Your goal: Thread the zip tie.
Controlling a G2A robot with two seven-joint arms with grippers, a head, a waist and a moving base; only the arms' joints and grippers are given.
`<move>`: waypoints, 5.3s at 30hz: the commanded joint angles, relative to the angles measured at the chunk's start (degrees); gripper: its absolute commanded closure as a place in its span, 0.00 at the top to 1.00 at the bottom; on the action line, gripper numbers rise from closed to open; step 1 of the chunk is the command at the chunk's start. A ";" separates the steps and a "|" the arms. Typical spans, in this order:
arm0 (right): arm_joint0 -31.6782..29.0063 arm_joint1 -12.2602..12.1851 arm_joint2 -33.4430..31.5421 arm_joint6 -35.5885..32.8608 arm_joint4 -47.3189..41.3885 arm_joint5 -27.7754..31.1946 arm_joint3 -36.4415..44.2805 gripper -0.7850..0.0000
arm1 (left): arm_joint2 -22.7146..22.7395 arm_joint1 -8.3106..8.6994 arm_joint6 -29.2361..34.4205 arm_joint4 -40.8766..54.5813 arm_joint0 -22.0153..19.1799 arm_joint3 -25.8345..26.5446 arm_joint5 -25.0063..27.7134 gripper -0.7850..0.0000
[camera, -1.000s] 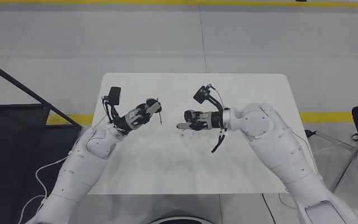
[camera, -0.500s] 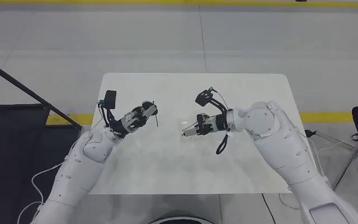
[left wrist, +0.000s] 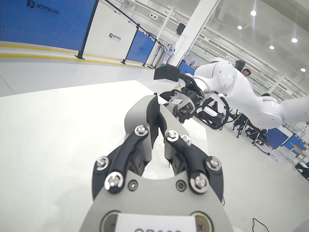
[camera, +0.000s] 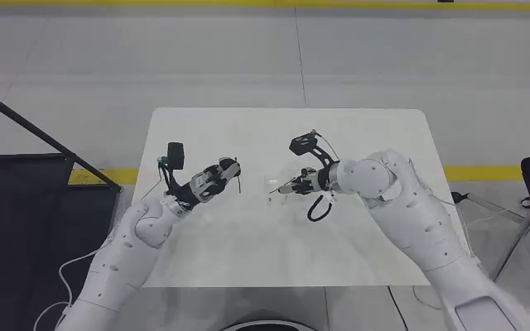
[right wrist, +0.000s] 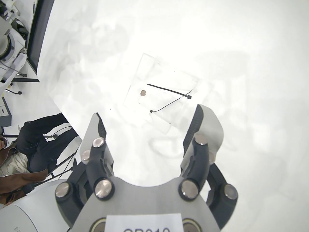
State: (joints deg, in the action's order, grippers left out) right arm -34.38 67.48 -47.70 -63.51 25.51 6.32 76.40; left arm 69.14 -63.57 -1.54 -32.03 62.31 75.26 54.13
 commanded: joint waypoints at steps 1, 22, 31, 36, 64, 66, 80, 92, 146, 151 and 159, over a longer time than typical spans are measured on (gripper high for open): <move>1.10 0.48 0.83 -0.02 -0.23 -0.85 -1.81 0.64 | 0.01 0.01 0.05 0.05 0.00 0.02 -0.01 0.00; 7.50 4.39 5.90 2.55 -0.24 -3.50 -14.33 0.29 | 0.01 0.01 0.05 0.05 0.00 0.02 -0.01 0.00; 8.58 5.47 6.78 2.53 -0.23 -3.10 -16.62 0.28 | 0.01 0.01 0.05 0.05 0.00 0.02 -0.01 0.00; 8.90 5.90 6.90 2.57 -0.27 -2.76 -17.46 0.18 | 0.01 0.01 0.05 0.05 0.00 0.02 -0.01 0.00; 4.95 4.64 -0.35 5.13 -2.41 -2.65 -13.66 0.00 | 0.08 -0.01 -0.05 0.14 0.19 0.35 -0.59 0.00; 3.42 3.94 -2.53 5.46 -3.46 -2.45 -11.87 0.00 | 0.68 -0.03 -0.65 -0.36 0.80 1.59 -2.48 0.00; -13.76 -1.43 -19.36 6.31 -7.79 1.93 8.29 0.00 | -0.69 -1.42 -19.08 -23.55 3.55 2.52 -14.42 0.00; -22.56 -3.20 -25.50 5.86 -7.99 2.72 19.36 0.00 | -0.95 -1.53 -19.74 -23.90 3.41 1.86 -14.30 0.00; -18.14 -1.34 -17.35 15.10 -16.67 -8.80 19.10 0.00 | -6.45 -4.27 -34.28 -41.28 4.70 0.01 -28.27 0.00; -17.95 -1.36 -17.32 14.92 -16.69 -8.99 18.95 0.00 | -6.55 -4.51 -34.29 -41.67 4.62 -0.16 -29.02 0.00; -17.72 -1.40 -17.05 14.40 -16.32 -9.74 19.04 0.00 | -6.36 -4.74 -34.46 -42.09 4.59 -0.32 -29.18 0.00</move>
State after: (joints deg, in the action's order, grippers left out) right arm -52.19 66.07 -64.83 -49.09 9.15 -3.22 95.48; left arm 62.74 -68.29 -36.01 -74.08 66.90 74.95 24.91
